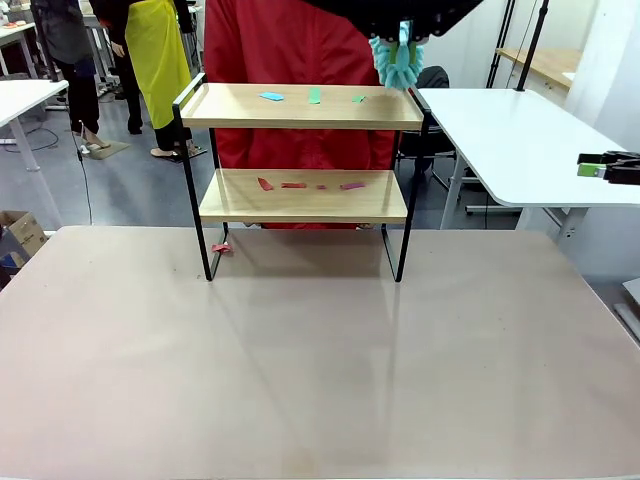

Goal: Clean the shelf.
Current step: Clean the specific section of the Shelf indicated by the human with the Duster.

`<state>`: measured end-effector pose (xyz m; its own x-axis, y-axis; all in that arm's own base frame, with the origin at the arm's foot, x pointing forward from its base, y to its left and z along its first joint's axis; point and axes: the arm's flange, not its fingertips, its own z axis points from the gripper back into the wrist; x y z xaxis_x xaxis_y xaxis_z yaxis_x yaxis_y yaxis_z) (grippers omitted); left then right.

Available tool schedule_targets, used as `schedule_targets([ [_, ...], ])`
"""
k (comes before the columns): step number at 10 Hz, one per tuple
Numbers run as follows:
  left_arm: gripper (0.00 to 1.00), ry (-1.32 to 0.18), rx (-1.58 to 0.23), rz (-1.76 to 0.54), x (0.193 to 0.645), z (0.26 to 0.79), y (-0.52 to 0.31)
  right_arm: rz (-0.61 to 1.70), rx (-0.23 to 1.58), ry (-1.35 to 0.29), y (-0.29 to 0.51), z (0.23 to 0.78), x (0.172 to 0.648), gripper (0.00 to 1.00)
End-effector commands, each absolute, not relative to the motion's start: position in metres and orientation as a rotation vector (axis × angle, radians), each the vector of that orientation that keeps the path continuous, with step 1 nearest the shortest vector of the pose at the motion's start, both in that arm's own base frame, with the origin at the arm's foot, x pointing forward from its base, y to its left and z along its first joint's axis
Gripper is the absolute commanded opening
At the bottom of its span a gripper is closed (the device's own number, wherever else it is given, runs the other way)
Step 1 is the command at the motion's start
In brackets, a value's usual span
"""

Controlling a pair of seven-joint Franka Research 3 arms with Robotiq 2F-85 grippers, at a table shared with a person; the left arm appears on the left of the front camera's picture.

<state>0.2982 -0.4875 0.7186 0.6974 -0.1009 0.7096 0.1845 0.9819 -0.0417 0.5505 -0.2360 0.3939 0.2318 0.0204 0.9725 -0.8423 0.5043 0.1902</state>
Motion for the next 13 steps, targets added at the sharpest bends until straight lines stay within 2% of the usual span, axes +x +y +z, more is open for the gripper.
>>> schedule_targets([
  [1,0.13,-0.799,-0.068,-0.072,0.304,0.720,-0.506,0.713,0.862,-1.197,-0.235,0.396,0.551,1.00],
  [3,0.13,-0.781,-0.104,-0.071,0.309,0.708,-0.516,0.713,0.862,-1.197,-0.235,0.396,0.551,1.00],
  [7,0.13,-0.723,-0.059,-0.065,0.311,0.687,-0.521,0.713,0.862,-1.197,-0.235,0.396,0.551,1.00],
  [9,0.13,-0.552,-0.051,-0.098,0.314,0.680,-0.522,0.713,0.862,-1.197,-0.235,0.396,0.551,1.00],
  [10,0.13,-0.703,-0.059,-0.090,0.312,0.677,-0.521,0.713,0.862,-1.197,-0.235,0.396,0.551,1.00],
  [13,0.13,-0.627,-0.040,-0.086,0.314,0.675,-0.515,0.713,0.862,-1.197,-0.235,0.396,0.551,1.00],
])
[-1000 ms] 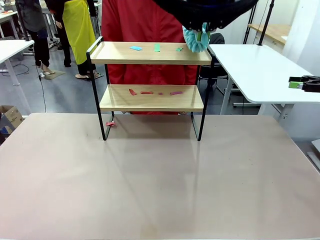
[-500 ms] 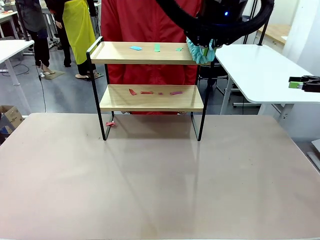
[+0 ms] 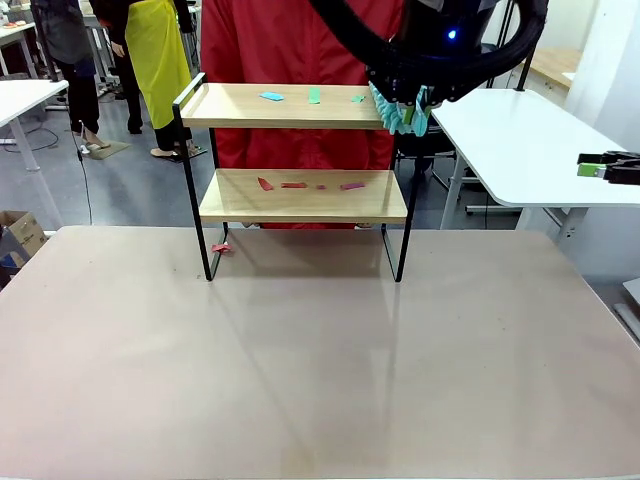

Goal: Clean the shelf.
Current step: Clean the specific section of the Shelf indicated by the human with the Duster.

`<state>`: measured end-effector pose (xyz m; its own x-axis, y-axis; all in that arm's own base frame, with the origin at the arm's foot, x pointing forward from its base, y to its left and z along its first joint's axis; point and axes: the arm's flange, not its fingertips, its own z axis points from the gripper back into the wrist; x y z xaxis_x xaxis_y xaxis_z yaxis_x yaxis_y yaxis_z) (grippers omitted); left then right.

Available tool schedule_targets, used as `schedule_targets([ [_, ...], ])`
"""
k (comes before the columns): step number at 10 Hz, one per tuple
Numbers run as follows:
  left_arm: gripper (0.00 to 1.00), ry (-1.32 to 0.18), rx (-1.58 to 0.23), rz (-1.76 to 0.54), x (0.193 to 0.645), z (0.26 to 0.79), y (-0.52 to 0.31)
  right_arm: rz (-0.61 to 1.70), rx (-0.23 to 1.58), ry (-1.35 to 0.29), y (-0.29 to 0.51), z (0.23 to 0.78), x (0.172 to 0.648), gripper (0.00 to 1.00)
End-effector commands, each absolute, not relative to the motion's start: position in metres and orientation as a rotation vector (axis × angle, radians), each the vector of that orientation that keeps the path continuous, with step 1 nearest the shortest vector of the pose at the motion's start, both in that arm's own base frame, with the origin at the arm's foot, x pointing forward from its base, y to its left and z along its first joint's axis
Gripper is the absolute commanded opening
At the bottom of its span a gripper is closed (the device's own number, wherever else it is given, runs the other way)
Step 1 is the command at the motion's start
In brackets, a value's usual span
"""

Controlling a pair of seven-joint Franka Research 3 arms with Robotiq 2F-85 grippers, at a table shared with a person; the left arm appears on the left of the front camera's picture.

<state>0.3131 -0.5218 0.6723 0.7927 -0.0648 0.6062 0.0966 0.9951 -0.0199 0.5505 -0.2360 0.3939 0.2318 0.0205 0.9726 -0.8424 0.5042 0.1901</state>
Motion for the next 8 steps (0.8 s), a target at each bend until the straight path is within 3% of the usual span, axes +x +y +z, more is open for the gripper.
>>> schedule_targets([
  [1,0.13,-0.616,-0.034,-0.069,0.318,0.680,-0.503,0.713,0.862,-1.197,-0.235,0.396,0.551,1.00],
  [8,0.13,-0.536,0.012,-0.025,0.345,0.686,-0.422,0.713,0.862,-1.197,-0.235,0.396,0.551,1.00],
])
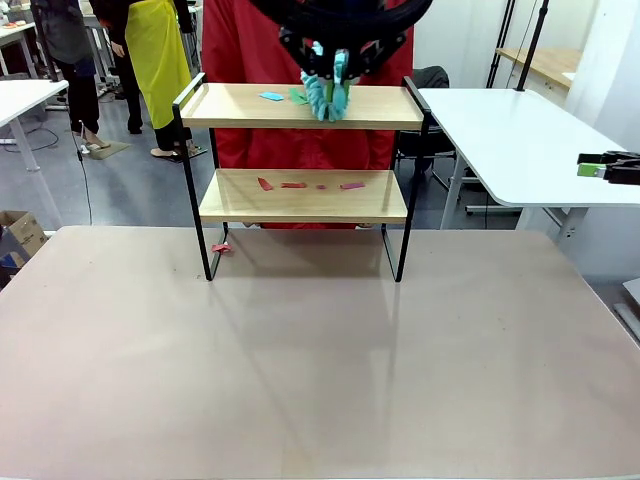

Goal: Clean the shelf.
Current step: Clean the specific section of the Shelf indicated by the human with the Duster.

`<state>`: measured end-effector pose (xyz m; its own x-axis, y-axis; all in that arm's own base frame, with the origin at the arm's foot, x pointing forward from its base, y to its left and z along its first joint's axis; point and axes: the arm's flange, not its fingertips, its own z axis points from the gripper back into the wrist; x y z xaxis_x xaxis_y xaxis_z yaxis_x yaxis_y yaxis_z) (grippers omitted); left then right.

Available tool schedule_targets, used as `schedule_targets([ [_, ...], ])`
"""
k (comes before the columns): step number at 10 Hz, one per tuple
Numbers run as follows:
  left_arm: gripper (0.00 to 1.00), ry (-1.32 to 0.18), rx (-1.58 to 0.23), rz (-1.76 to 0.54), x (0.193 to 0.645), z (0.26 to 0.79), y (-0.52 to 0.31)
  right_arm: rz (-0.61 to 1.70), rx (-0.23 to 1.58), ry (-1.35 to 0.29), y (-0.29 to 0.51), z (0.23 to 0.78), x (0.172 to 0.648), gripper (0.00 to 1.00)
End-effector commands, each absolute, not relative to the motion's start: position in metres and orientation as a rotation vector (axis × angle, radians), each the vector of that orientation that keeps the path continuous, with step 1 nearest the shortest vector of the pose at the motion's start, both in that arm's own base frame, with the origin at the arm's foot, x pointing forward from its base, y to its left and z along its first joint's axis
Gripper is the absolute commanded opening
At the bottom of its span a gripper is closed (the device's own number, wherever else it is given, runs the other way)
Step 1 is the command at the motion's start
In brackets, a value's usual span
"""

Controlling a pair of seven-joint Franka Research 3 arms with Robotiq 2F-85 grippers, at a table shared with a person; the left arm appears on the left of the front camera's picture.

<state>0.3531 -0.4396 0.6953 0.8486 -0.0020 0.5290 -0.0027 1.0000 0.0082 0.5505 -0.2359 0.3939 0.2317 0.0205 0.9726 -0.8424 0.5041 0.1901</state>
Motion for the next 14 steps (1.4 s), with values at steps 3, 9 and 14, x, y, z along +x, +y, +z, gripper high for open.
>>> schedule_targets([
  [3,0.13,-0.545,0.090,-0.035,0.349,0.692,-0.387,0.713,0.862,-1.197,-0.235,0.396,0.551,1.00],
  [9,0.13,-0.521,0.260,-0.032,0.364,0.688,-0.331,0.713,0.862,-1.197,-0.235,0.396,0.551,1.00],
  [14,0.13,-0.557,0.433,-0.005,0.350,0.697,-0.304,0.713,0.862,-1.197,-0.235,0.396,0.551,1.00],
])
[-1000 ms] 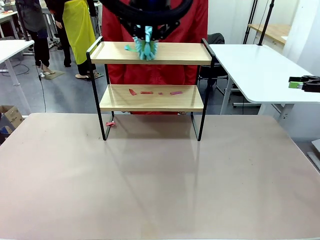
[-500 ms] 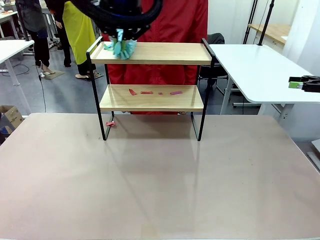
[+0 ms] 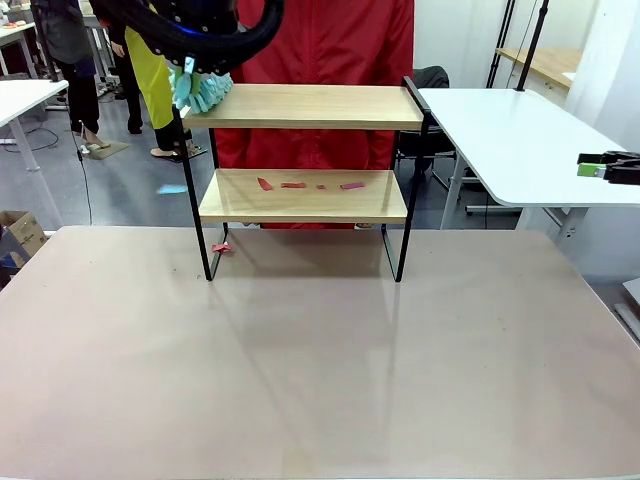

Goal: Clean the shelf.
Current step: Clean the specific section of the Shelf indicated by the human with the Duster.

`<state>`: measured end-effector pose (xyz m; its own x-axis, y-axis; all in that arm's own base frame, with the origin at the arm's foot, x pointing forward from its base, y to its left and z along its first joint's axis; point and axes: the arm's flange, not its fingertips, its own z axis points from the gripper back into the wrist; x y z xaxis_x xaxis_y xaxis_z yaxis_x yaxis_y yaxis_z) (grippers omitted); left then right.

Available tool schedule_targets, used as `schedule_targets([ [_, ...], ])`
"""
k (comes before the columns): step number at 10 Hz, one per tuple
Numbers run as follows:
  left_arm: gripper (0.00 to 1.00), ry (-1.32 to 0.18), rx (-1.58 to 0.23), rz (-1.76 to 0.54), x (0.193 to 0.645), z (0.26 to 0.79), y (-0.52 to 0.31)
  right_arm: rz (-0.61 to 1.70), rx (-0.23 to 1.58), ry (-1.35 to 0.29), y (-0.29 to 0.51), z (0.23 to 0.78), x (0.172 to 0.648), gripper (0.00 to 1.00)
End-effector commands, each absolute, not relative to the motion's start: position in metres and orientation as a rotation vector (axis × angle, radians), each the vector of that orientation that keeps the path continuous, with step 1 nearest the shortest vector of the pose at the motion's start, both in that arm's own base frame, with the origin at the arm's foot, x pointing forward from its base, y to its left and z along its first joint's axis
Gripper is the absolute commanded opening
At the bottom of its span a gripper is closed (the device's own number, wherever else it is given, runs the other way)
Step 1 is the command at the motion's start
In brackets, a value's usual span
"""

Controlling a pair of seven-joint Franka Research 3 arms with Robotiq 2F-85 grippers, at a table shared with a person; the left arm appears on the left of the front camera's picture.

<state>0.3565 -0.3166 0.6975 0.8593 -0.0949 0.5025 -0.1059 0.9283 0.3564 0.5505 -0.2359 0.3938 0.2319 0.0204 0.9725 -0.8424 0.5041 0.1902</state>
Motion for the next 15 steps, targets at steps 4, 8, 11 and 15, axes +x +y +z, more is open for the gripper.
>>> schedule_targets([
  [4,0.13,-0.643,0.394,0.020,0.338,0.700,-0.281,0.713,0.862,-1.197,-0.235,0.396,0.551,1.00],
  [8,0.13,-0.735,0.180,-0.041,0.332,0.702,-0.273,0.713,0.862,-1.197,-0.235,0.396,0.551,1.00],
  [11,0.13,-0.692,0.320,0.020,0.337,0.714,-0.288,0.713,0.862,-1.197,-0.235,0.396,0.551,1.00],
  [15,0.13,-0.783,0.052,-0.136,0.338,0.729,-0.257,0.713,0.862,-1.197,-0.235,0.396,0.551,1.00],
])
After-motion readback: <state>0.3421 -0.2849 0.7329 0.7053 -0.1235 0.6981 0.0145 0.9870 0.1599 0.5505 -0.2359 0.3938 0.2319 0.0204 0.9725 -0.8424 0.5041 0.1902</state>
